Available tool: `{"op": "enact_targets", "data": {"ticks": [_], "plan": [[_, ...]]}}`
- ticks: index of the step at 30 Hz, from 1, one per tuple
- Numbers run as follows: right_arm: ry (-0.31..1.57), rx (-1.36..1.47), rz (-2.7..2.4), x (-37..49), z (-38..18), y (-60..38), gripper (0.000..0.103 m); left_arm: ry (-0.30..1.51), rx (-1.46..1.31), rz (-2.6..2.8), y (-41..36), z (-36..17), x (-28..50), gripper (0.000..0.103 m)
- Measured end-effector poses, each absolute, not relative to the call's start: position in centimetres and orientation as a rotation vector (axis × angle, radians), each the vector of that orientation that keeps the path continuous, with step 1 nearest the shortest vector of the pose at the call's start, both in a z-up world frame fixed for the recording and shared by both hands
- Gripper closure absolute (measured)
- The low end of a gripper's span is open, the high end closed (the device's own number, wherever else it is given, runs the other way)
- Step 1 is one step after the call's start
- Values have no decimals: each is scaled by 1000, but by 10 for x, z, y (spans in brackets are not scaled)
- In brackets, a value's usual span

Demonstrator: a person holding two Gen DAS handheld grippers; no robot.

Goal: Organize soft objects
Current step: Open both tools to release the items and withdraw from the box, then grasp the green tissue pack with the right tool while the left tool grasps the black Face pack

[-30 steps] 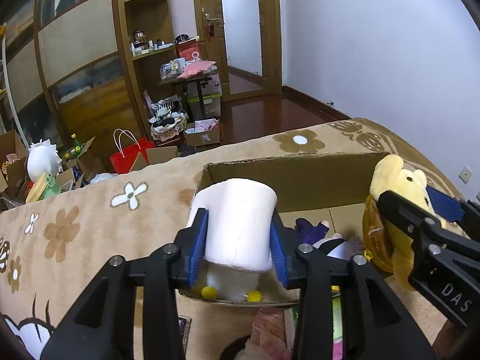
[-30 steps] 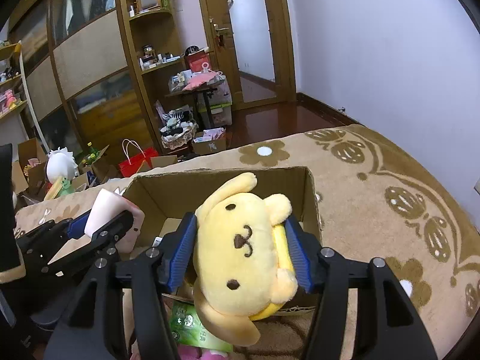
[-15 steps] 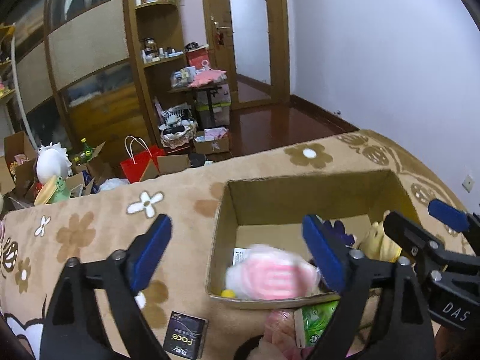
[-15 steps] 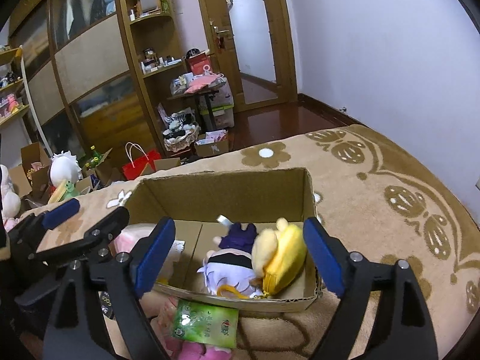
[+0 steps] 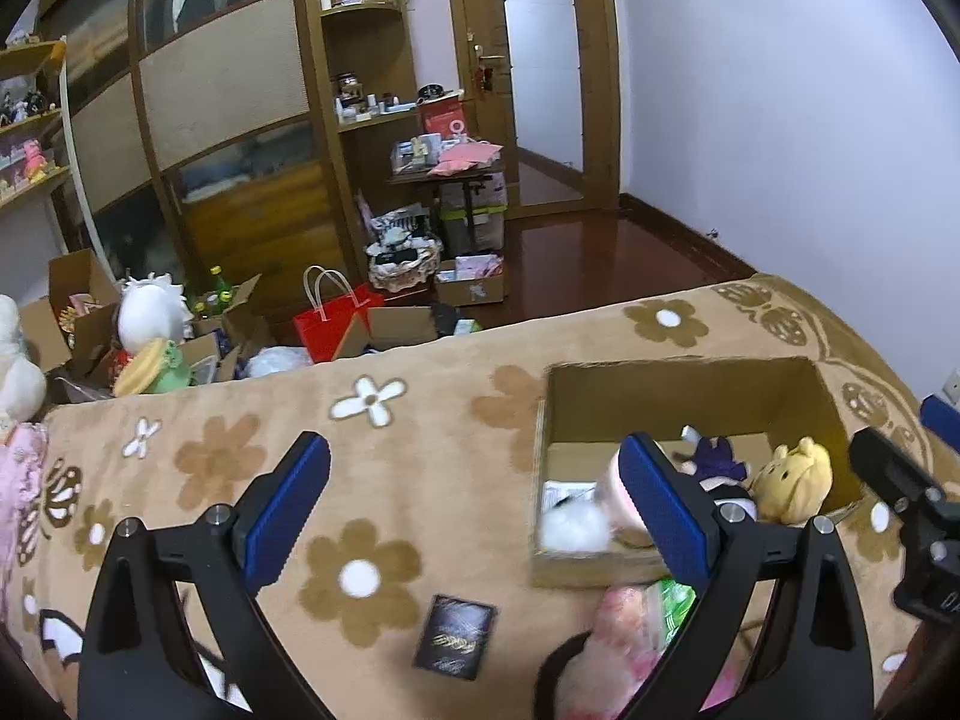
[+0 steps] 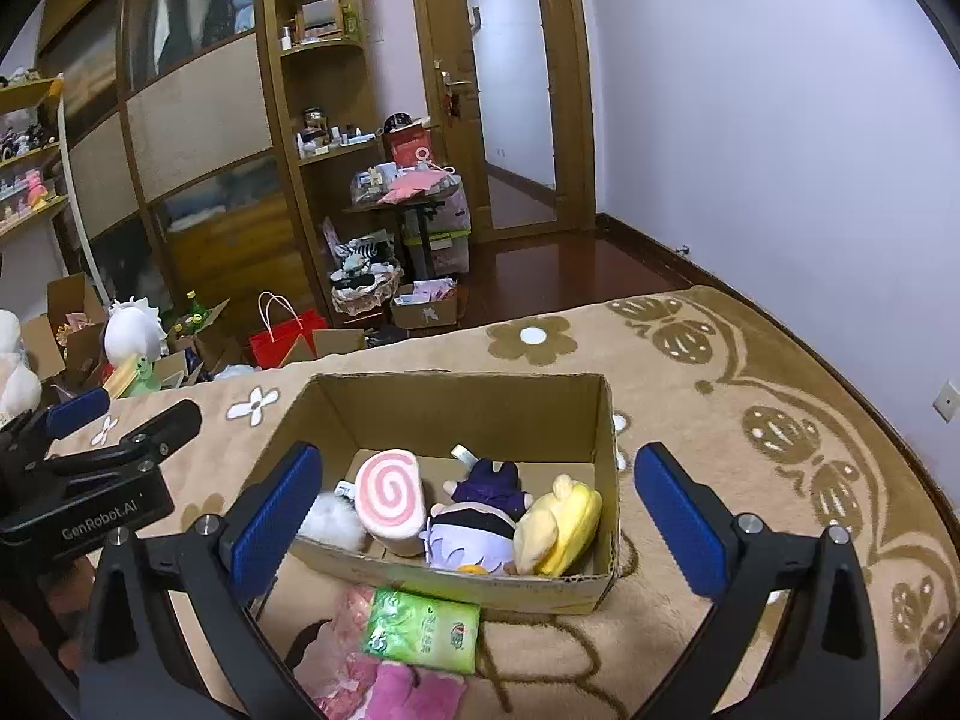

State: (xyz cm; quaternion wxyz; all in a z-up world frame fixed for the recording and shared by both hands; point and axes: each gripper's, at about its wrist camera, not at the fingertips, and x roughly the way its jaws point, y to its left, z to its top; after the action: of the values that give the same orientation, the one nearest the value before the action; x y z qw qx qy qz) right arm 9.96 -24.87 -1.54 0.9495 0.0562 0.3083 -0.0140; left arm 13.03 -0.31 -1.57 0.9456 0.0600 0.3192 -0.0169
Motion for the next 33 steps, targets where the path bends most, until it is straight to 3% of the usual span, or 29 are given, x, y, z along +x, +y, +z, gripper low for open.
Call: {"op": "enact_targets", "data": {"ticks": [16, 33], "plan": [[730, 152, -17, 71, -33, -242, 0, 776, 135, -49, 27, -38, 116, 7], [855, 152, 12, 90, -95, -229, 0, 899, 124, -59, 36, -99, 138, 7]]}}
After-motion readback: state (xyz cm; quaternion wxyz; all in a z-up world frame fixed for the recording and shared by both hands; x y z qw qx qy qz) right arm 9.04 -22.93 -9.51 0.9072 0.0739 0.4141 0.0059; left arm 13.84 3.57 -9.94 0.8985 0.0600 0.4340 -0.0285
